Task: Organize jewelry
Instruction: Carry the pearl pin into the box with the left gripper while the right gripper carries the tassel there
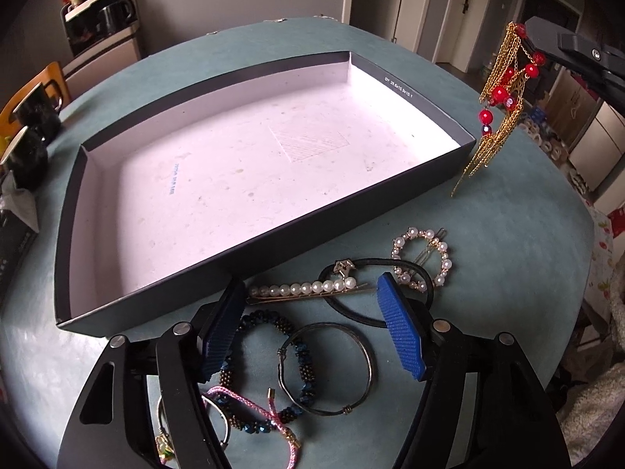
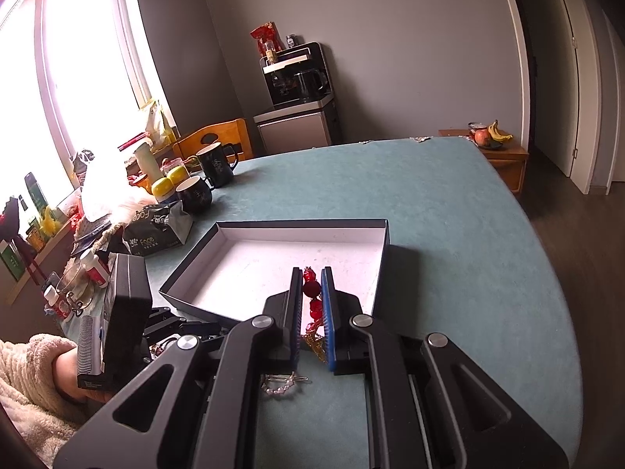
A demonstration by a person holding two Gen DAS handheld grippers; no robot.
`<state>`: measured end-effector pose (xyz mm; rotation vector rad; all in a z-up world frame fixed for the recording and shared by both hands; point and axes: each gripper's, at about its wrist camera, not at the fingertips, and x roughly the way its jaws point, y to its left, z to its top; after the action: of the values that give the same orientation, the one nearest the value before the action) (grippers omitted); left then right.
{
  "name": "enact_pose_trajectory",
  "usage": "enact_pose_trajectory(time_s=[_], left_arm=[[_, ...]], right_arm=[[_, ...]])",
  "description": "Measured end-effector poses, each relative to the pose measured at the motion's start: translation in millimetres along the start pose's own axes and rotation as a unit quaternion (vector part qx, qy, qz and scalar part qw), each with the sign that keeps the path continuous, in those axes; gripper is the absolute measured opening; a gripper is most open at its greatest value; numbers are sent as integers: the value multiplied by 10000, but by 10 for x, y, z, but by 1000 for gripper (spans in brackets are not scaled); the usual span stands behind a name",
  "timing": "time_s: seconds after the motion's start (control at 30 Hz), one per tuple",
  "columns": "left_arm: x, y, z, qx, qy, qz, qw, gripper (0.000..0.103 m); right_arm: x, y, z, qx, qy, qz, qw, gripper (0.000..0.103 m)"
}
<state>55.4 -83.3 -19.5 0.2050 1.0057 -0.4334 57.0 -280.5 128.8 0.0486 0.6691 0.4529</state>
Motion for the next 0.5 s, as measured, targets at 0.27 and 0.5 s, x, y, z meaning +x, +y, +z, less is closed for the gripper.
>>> enact_pose_trajectory(time_s=[0.27,0.5], left_arm=[[-436,47,67,105,-497,-18,9987,71],[-657,451,366,-232,-827,16,9963,71]], right_arm=[[-25,71,108,-160,-104,-42,9998,9],[80,148,359,-254,-315,16,9992,9]])
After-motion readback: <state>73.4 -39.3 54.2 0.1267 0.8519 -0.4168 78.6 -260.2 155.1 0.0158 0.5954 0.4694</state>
